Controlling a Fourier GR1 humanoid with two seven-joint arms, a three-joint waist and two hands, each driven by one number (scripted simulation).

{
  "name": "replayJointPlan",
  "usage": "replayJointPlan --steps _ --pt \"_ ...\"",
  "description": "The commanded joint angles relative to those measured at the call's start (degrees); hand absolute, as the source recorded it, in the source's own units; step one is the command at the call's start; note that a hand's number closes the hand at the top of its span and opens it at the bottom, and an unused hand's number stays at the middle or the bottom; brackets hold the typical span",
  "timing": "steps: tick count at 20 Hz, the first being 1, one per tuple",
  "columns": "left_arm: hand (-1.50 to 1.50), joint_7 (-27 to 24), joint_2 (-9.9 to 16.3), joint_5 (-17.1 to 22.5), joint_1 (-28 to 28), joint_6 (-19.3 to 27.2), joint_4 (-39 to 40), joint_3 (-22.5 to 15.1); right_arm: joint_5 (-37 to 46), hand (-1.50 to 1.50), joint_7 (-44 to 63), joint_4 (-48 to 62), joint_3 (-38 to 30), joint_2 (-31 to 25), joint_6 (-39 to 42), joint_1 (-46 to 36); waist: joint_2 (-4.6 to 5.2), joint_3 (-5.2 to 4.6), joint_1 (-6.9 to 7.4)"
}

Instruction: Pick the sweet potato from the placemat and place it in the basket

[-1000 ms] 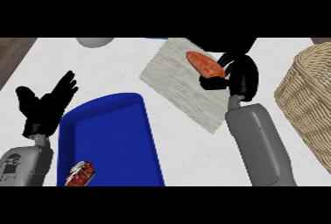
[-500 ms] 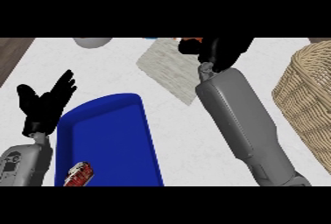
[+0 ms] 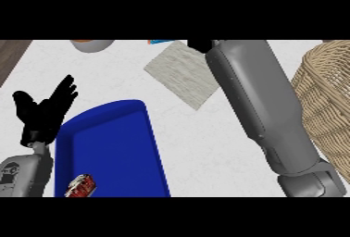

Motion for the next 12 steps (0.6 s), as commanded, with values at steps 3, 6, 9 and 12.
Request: replayJointPlan --steps 3,6,9,12 --pt "0.0 -1.7 -1.4 -1.0 1.1 1.1 0.7 -0.4 5.1 1.5 9.4 4.2 -5.8 -2.5 1.0 -3.6 0.17 0.04 -0.55" --pt "0.0 -1.2 1.4 1.3 1.6 -1.5 1.0 2.0 6.7 1.5 8.2 4.6 -8.6 -7.0 6.4 -3.7 -0.02 0.04 -1.15" --pt "0.0 -1.0 2.2 2.2 2.4 -2.4 0.0 2.8 9.2 1.5 8.6 3.7 -10.1 -8.8 8.5 -3.7 -0.2 0.05 -1.16" --pt "0.0 -0.2 0.4 0.2 2.5 -0.1 -2.3 0.8 9.7 1.5 7.1 2.3 -12.3 -10.7 9.0 -1.7 -0.28 0.1 -1.21"
